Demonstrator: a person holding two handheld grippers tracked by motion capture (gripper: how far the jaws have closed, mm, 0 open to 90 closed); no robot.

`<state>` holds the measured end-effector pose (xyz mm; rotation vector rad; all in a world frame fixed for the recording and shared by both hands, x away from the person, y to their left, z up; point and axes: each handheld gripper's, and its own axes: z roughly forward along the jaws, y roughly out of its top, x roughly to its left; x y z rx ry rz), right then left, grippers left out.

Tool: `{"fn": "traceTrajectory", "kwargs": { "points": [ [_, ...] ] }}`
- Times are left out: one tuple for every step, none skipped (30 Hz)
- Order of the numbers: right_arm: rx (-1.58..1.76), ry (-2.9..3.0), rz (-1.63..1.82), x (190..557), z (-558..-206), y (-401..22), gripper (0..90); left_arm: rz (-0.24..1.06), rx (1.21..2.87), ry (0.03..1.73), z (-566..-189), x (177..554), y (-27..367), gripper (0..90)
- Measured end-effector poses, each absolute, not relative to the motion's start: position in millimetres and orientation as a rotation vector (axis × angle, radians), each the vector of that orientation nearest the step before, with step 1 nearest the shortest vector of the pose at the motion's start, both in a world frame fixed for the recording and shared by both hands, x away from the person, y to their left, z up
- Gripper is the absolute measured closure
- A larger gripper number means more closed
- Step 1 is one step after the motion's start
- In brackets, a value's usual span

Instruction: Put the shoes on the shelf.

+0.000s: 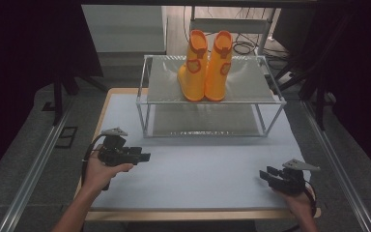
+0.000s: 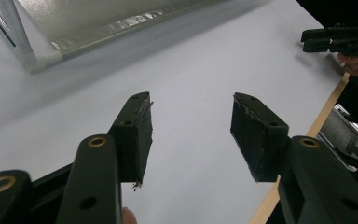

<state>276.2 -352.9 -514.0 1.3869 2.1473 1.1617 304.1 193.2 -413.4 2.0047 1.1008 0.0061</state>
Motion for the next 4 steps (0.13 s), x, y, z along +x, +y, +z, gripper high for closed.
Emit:
{"fn": "traceTrajectory", "kwargs": {
  "points": [
    [1.387,2.146,1.163,276.1,-513.8,-352.9,56.2,0.005,2.004,1.102,-413.8,304.2,193.4,48.5],
    [1.388,2.145,1.164,275.9,-513.5,-352.9,56.1,0.004,2.002,1.104,-414.5,304.3,193.7,48.0],
    [1.386,2.144,1.163,275.9,-513.4,-353.0,55.6,0.002,1.999,1.106,-415.5,304.3,194.0,47.6],
    [1.386,2.143,1.163,276.0,-513.2,-353.0,55.2,0.000,1.999,1.108,-416.8,304.3,194.6,47.0]
  ]
}}
